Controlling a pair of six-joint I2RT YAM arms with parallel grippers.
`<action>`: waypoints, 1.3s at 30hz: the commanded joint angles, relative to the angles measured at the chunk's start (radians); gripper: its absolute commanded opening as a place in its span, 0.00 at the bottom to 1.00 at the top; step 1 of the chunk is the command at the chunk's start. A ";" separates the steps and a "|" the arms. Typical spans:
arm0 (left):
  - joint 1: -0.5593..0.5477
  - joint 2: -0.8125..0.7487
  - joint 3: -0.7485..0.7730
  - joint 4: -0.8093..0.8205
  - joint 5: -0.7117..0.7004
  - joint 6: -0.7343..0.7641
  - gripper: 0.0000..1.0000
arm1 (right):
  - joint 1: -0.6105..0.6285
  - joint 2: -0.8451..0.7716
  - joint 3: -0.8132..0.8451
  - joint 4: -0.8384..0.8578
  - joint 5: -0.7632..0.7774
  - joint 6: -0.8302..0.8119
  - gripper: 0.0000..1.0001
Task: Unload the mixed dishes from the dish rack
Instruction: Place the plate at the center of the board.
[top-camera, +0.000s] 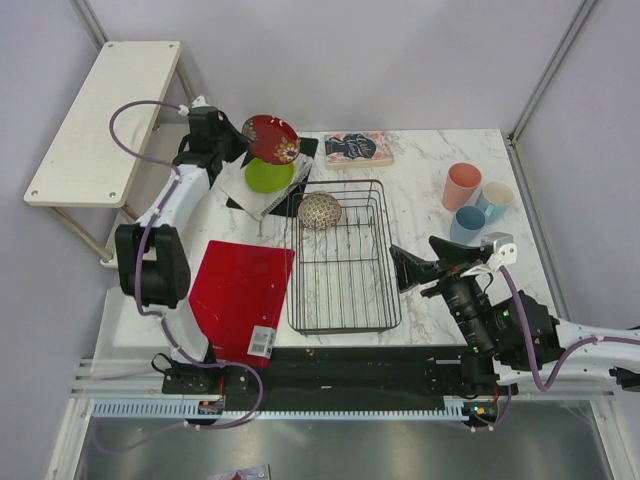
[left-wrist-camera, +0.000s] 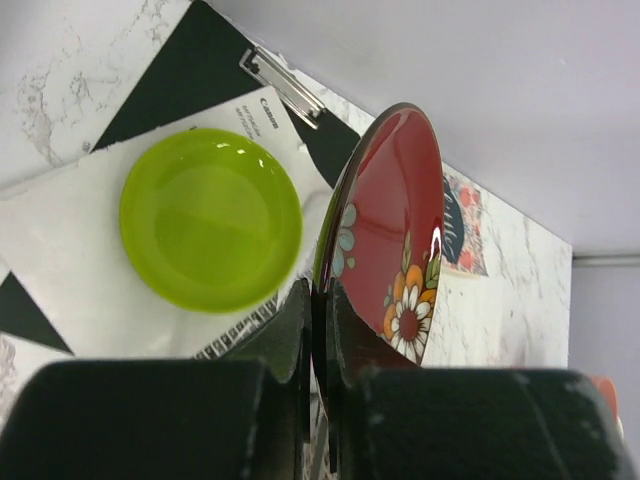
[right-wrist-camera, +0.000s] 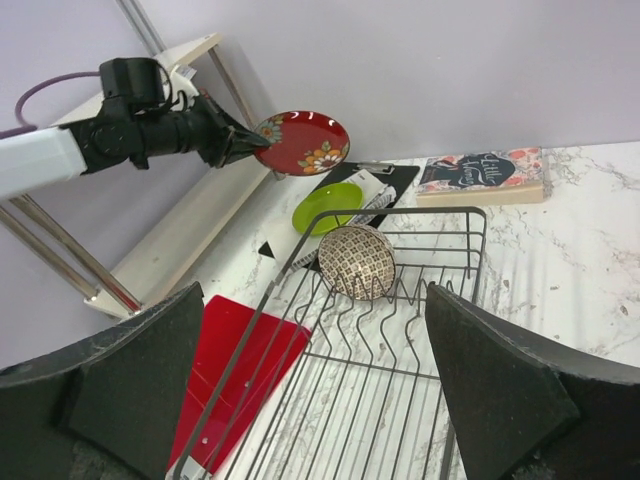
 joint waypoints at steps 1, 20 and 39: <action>0.013 0.153 0.200 0.006 0.032 -0.014 0.02 | -0.001 -0.021 -0.019 -0.021 0.014 0.021 0.98; 0.025 0.397 0.301 -0.106 -0.027 0.060 0.11 | -0.004 0.026 0.002 -0.026 0.029 -0.023 0.98; 0.037 0.221 0.301 -0.139 0.034 0.017 0.81 | -0.032 0.091 0.017 -0.032 0.035 -0.014 0.98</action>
